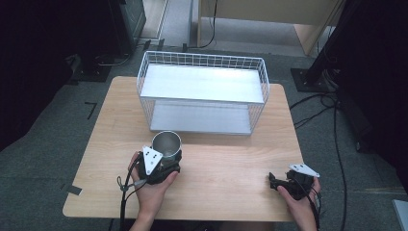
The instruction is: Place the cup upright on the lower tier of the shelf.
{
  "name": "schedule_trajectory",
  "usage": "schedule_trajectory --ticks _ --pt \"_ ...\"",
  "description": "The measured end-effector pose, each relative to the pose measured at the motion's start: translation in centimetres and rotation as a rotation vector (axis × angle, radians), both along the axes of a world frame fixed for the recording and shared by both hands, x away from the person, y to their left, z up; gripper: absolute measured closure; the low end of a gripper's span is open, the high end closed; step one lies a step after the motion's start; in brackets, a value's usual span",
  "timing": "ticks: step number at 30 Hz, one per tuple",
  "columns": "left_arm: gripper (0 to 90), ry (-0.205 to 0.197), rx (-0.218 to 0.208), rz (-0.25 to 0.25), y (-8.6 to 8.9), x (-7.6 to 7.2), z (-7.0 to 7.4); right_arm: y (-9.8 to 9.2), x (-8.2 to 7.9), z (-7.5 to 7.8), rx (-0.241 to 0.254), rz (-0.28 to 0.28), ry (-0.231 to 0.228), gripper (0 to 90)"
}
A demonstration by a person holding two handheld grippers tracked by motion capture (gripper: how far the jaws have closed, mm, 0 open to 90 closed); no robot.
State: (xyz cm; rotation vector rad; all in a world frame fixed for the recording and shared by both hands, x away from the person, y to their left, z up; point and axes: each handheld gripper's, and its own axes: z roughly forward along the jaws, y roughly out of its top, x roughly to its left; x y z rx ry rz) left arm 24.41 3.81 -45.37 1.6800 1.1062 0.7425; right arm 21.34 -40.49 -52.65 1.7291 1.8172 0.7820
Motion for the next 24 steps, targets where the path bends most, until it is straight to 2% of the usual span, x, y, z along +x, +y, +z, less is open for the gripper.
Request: schedule_trajectory --ticks 8,12,24 --pt "16.9 -0.05 0.0 0.009 0.1 0.7 1.4 0.0 0.0 0.0 0.001 0.006 0.001 0.0" --pt "16.9 -0.086 -0.006 0.011 0.0 1.3 2.5 0.0 0.0 0.0 0.001 0.006 0.001 0.0" --pt "16.9 -0.13 0.003 -0.002 -0.9 2.5 4.7 0.0 0.0 0.0 0.0 0.007 -0.001 0.0"
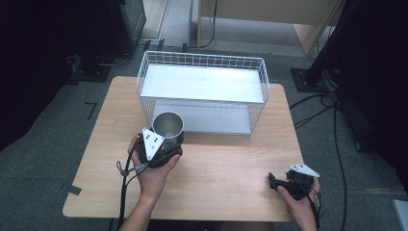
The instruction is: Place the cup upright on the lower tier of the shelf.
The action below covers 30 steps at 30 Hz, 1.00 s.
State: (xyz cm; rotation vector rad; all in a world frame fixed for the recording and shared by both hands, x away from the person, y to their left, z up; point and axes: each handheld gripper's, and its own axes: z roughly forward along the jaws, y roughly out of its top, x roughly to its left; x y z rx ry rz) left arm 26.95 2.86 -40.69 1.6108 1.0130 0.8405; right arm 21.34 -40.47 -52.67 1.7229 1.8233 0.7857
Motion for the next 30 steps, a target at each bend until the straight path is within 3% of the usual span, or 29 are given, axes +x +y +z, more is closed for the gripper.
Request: schedule_trajectory --ticks 13,30 --pt "16.9 -0.049 -0.006 -0.016 -0.9 1.5 2.4 0.0 0.0 0.0 -0.001 0.006 -0.001 0.0" --pt "16.9 -0.08 -0.022 -0.025 -2.0 3.5 4.9 0.0 0.0 0.0 -0.001 0.007 -0.002 0.0"
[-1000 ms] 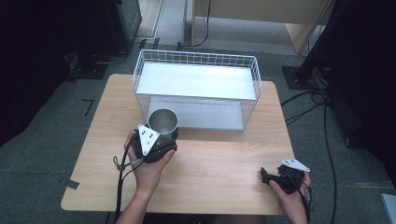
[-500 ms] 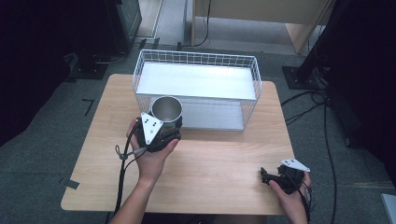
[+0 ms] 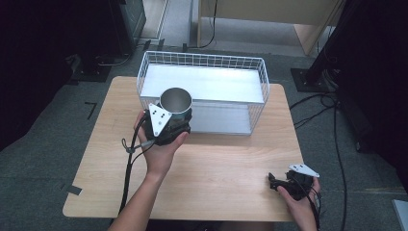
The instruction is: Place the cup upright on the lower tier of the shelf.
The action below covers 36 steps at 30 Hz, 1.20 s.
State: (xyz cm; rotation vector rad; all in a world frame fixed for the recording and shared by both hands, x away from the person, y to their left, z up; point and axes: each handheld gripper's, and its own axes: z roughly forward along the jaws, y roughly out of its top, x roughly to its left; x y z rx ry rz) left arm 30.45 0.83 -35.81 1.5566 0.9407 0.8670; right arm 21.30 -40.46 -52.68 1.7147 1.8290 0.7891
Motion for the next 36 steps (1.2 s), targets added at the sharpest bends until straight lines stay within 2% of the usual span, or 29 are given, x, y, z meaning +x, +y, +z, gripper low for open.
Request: schedule_trajectory --ticks 11,17,18,22,32,36 --pt "16.9 -0.037 -0.009 0.0 -0.4 1.4 1.8 0.0 0.0 0.0 0.0 0.001 0.001 0.0" --pt "16.9 -0.068 -0.03 -0.009 -0.6 1.9 3.0 0.0 0.0 0.0 0.0 0.0 0.0 0.0" --pt "16.9 -0.076 -0.023 -0.008 -0.6 2.2 3.3 0.0 0.0 0.0 0.0 0.0 0.0 0.0" --pt "16.9 -0.078 -0.027 -0.008 -0.8 2.8 3.7 0.0 0.0 0.0 0.0 0.0 0.0 0.0" --pt "16.9 -0.082 -0.016 0.005 -1.5 5.4 4.8 0.0 0.0 0.0 0.001 0.003 0.001 0.0" --pt "16.9 -0.079 -0.033 0.015 -1.7 6.8 5.4 0.0 0.0 0.0 0.0 0.007 0.0 0.0"
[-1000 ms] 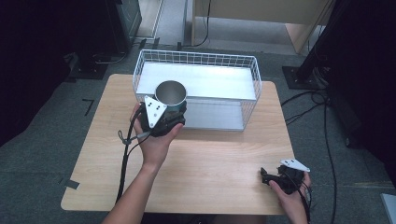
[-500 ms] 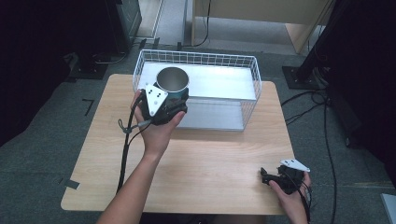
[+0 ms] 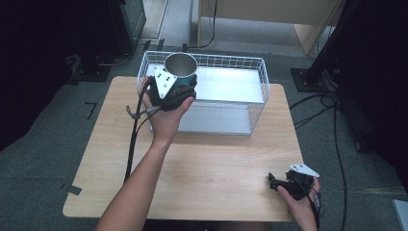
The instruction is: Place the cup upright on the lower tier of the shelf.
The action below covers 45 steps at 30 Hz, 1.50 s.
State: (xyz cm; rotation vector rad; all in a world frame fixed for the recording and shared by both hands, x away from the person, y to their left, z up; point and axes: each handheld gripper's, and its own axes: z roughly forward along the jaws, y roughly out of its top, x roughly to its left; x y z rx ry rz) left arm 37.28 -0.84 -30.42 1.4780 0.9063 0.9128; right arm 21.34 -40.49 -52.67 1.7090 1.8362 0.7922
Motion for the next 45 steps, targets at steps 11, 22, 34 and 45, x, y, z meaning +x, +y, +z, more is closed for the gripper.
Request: schedule_trajectory --ticks 11,22,34,45 --pt "16.9 0.048 -0.011 0.023 0.3 4.5 -0.7 0.0 0.3 0.0 0.001 0.005 0.002 0.0" --pt "16.9 0.094 -0.004 0.038 0.3 7.6 -1.4 0.0 0.2 0.0 0.001 -0.002 0.005 0.0" --pt "16.9 0.119 0.022 0.042 0.4 8.2 -1.5 0.0 0.2 0.0 0.0 -0.002 0.005 0.0" --pt "16.5 0.135 0.022 0.035 0.5 8.4 -1.6 0.0 0.1 0.0 0.0 -0.003 0.001 0.0"
